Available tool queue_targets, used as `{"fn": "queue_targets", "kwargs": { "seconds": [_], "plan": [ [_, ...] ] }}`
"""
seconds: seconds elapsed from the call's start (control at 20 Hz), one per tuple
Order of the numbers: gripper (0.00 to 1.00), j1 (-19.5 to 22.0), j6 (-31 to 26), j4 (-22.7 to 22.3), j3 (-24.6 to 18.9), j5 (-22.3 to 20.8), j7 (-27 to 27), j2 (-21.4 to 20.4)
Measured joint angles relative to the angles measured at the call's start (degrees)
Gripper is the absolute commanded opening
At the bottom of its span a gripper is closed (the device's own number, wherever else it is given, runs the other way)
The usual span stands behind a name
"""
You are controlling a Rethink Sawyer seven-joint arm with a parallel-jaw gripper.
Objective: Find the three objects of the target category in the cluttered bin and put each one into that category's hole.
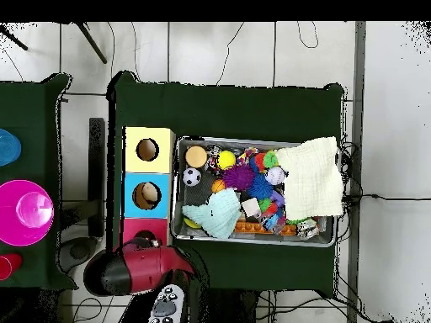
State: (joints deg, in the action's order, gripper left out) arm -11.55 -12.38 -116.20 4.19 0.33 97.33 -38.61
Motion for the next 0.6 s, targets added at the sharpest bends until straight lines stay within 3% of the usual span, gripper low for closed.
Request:
{"fn": "queue_targets", "kwargs": {
  "seconds": [0.6],
  "plan": [
    [0.0,-1.02,0.01,0.0,0.03,0.27,0.0,0.0]
  ]
}}
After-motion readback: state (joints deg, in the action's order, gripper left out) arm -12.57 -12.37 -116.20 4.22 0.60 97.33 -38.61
